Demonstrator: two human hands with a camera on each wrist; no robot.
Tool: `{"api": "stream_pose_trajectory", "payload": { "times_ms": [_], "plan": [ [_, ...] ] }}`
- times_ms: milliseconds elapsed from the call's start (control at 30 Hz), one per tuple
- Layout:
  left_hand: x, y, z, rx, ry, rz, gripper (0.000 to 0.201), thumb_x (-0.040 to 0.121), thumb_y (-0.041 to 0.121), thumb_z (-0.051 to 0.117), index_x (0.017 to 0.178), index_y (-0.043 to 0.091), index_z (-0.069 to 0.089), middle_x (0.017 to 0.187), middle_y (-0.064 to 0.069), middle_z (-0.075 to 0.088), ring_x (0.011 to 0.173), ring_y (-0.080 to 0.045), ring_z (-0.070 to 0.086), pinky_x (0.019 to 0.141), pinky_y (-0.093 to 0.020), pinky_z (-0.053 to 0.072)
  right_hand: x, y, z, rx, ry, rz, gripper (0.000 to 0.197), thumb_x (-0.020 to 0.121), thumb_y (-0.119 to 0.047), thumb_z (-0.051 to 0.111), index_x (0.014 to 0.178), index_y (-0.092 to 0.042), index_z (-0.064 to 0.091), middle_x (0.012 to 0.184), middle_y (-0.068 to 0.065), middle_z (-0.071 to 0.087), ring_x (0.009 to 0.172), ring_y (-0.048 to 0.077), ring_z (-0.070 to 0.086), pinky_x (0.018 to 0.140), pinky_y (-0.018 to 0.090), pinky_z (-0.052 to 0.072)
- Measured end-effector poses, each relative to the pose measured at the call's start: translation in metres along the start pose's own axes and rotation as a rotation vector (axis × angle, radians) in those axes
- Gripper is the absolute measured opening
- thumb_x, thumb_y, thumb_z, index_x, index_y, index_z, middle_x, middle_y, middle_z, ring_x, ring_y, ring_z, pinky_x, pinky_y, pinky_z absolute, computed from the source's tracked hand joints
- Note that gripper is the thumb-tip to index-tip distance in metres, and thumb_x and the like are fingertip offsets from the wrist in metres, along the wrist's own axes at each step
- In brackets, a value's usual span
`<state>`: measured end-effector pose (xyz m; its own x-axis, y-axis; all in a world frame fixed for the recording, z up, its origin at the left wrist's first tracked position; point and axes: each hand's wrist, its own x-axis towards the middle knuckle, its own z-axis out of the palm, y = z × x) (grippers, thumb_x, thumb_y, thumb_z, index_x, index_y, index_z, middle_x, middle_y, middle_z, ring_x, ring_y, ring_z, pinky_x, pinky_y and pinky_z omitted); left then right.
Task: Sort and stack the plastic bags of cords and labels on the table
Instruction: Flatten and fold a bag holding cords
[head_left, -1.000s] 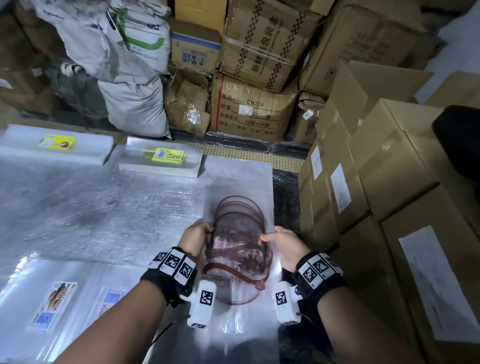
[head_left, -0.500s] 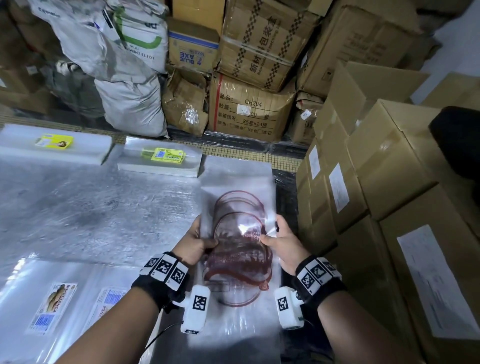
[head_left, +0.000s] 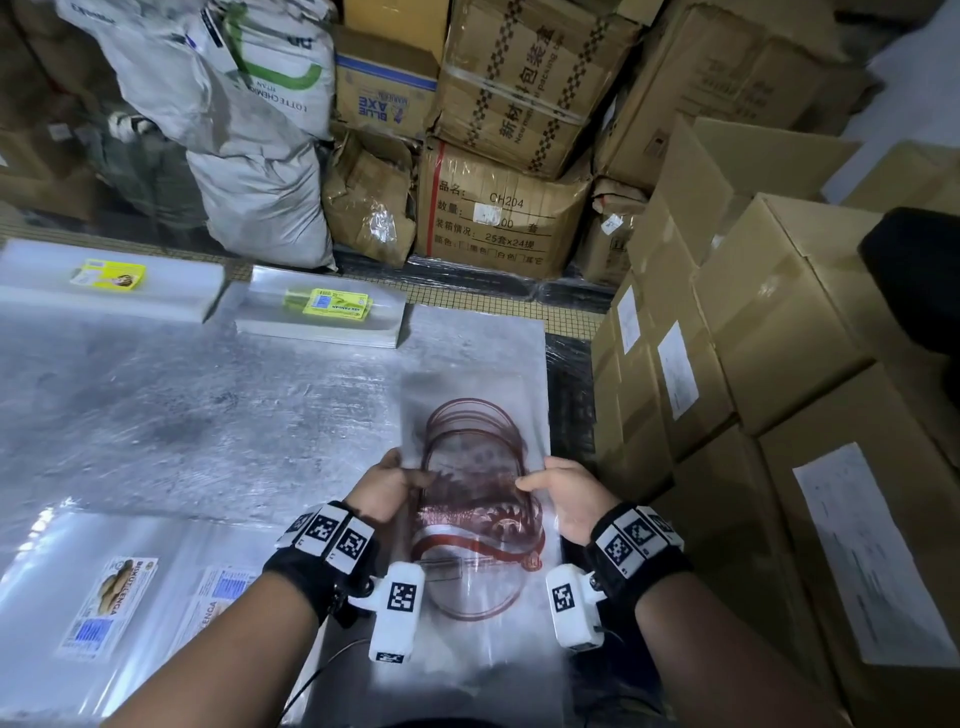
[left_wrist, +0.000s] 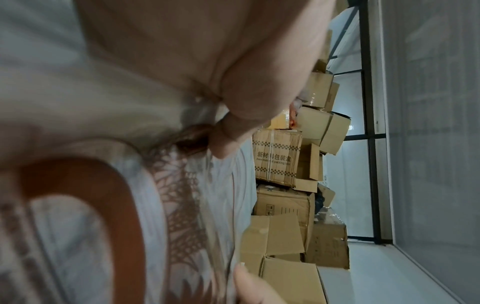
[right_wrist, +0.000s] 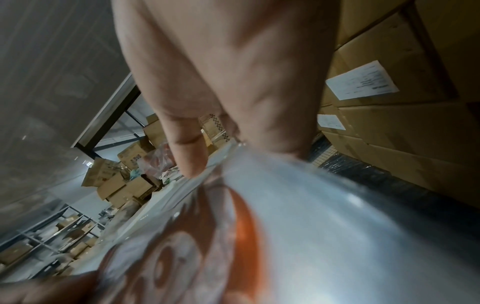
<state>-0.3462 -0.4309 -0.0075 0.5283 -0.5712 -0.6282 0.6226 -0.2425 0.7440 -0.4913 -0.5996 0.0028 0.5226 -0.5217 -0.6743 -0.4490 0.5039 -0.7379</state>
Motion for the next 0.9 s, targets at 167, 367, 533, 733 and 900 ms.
{"api": "stream_pose_trajectory", "payload": {
  "times_ms": [167,367,533,733,900],
  "plan": [
    [-0.004,-0.003,-0.005,0.01,-0.007,0.042,0.039,0.08,-0.02,0.053,0.102,0.011,0.059,0.096,-0.017,0.068,0.098,-0.037,0.063,0.081,-0.04,0.05,0.006,0.01,0.001,-0.076,0.037,-0.076,0.03,0.088,0.019,0.049,0.115,0.01,0.059,0.103,0.023,0.066,0.094,0.033,0.066,0.09,0.043,0.053],
    [-0.01,-0.002,-0.005,-0.05,0.001,0.005,0.043,0.081,-0.021,0.048,0.112,0.006,0.059,0.077,-0.01,0.069,0.064,-0.023,0.066,0.058,-0.028,0.053,0.009,0.008,0.005,-0.162,0.126,-0.2,0.033,0.09,0.0,0.068,0.121,-0.005,0.058,0.104,0.007,0.062,0.098,0.023,0.061,0.093,0.036,0.052],
    [-0.006,-0.005,-0.005,0.0,0.078,0.0,0.038,0.063,-0.01,0.066,0.099,-0.001,0.057,0.078,-0.019,0.064,0.073,-0.03,0.06,0.075,-0.039,0.047,0.011,0.013,0.005,-0.232,0.175,-0.227,0.031,0.091,-0.02,0.071,0.07,-0.007,0.052,0.065,0.006,0.053,0.061,0.018,0.049,0.055,0.026,0.039],
    [-0.009,-0.009,-0.008,-0.006,0.063,0.062,0.041,0.069,-0.019,0.058,0.101,0.006,0.051,0.076,-0.018,0.055,0.063,-0.026,0.051,0.059,-0.036,0.041,-0.007,0.011,0.006,-0.129,0.056,-0.119,0.01,0.089,-0.004,0.068,0.098,-0.001,0.065,0.097,0.015,0.071,0.094,0.023,0.068,0.098,0.039,0.05],
    [-0.01,-0.009,-0.01,-0.038,-0.006,0.099,0.05,0.076,-0.024,0.046,0.099,0.016,0.062,0.072,-0.014,0.063,0.056,-0.024,0.059,0.055,-0.027,0.049,0.001,0.019,0.001,-0.112,0.067,-0.168,0.056,0.078,0.016,0.062,0.131,0.002,0.055,0.122,0.023,0.065,0.112,0.035,0.064,0.101,0.051,0.051]
  ]
}}
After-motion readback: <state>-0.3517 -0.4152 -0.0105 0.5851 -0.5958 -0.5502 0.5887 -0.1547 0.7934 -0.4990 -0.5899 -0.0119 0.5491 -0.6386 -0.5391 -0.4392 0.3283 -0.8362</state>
